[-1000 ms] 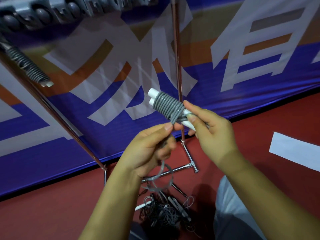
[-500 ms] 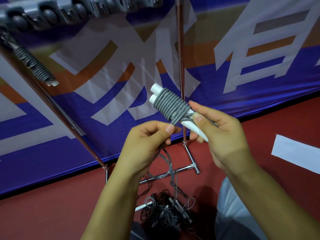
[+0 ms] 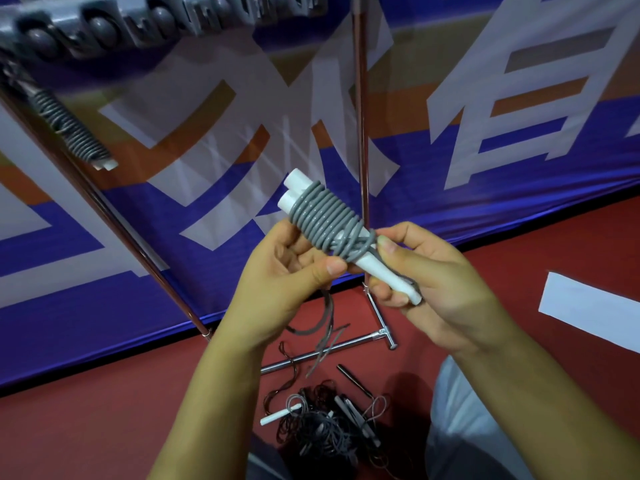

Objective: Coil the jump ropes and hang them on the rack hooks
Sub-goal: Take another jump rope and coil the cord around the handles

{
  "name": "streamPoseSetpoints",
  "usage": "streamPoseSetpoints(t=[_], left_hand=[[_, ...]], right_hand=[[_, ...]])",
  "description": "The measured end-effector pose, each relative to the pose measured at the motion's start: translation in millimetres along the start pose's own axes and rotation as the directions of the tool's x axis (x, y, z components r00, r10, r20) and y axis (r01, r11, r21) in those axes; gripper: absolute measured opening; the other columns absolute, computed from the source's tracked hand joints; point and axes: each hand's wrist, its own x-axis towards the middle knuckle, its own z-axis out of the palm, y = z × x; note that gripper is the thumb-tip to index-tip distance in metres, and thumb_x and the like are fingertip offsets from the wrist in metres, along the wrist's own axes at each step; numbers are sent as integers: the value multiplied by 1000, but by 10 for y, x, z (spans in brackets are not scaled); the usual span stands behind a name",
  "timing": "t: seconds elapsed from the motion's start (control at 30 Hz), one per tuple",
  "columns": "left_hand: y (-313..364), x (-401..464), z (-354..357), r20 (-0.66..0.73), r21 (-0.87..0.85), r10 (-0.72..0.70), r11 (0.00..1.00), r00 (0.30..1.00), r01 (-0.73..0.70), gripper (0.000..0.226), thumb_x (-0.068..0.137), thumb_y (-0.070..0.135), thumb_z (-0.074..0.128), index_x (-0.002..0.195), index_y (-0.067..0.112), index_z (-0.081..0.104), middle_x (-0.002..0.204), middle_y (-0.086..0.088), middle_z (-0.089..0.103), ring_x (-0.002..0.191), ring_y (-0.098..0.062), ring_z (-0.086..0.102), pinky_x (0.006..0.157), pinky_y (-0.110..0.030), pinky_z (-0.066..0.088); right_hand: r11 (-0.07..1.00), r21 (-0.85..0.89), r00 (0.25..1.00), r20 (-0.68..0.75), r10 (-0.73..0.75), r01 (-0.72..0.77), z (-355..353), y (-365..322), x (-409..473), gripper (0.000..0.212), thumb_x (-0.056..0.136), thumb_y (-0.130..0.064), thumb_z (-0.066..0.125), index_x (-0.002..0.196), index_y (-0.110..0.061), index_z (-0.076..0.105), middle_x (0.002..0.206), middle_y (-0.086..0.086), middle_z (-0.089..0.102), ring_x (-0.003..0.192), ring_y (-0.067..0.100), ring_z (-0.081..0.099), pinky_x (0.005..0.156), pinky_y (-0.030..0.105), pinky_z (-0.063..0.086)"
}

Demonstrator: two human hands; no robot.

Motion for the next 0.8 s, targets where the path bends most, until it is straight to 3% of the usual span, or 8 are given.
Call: streamPoseSetpoints(t=[0.1, 0.27, 0.37, 0.5, 0.67, 0.73, 0.8], left_hand=[[37, -66, 28, -56, 95, -19, 995, 998, 24, 40, 69, 1, 77, 102, 8, 56, 87, 2, 72, 73, -8, 66, 61, -14, 50], [-69, -128, 106, -193, 314, 96, 949, 977, -31, 31, 69, 37, 67, 95, 21, 62, 84, -4, 69, 63, -19, 48, 54, -24, 41], [-65, -113, 173, -253, 363, 113, 932, 961, -13, 31, 68, 41, 65, 93, 22, 63, 89, -3, 71, 71, -25, 58, 62, -32, 48], [-30, -122, 163, -248, 490, 121, 872, 961, 17, 20, 74, 36, 68, 87, 22, 62, 85, 7, 72, 76, -15, 69, 65, -21, 54], [-51, -107, 78, -199, 803, 244, 596, 949, 15, 55, 81, 62, 39, 71, 9, 53, 59, -7, 61, 58, -21, 56, 52, -32, 41], [-21, -97, 72, -174, 818, 229, 575, 958, 11, 56, 83, 62, 37, 69, 11, 52, 59, -6, 63, 57, -16, 55, 51, -26, 41], [41, -98, 79, -163, 785, 150, 619, 975, 36, 54, 86, 62, 47, 68, 12, 55, 56, -2, 62, 50, -8, 52, 48, -16, 37]], right_hand=[[999, -45, 1000, 5, -25, 25, 4, 20, -16, 22, 77, -18, 57, 96, -9, 55, 67, 10, 66, 43, 12, 51, 37, 16, 35], [993, -107, 997, -42, -58, 53, 45, 89, -17, 16, 86, -17, 57, 100, -12, 62, 76, 15, 68, 44, 12, 49, 38, 17, 35], [978, -182, 989, -84, -119, 102, 65, 142, -13, 20, 94, -8, 49, 101, -19, 65, 75, 17, 62, 46, 11, 49, 40, 17, 35], [964, -243, 982, -120, -145, 112, 52, 166, -29, 26, 94, -6, 50, 104, -24, 66, 72, 17, 61, 47, 12, 51, 41, 19, 37], [969, -222, 983, -117, -141, 113, 61, 108, -19, 28, 94, -4, 50, 105, -24, 66, 72, 10, 68, 47, 12, 50, 41, 19, 37], [973, -201, 983, -119, -139, 114, 61, 90, -24, 28, 94, -3, 50, 105, -23, 66, 72, 10, 68, 46, 12, 50, 40, 18, 37], [977, -185, 979, -155, -135, 106, 54, 101, -29, 27, 94, -3, 50, 106, -21, 66, 72, 10, 68, 45, 11, 49, 40, 17, 36]])
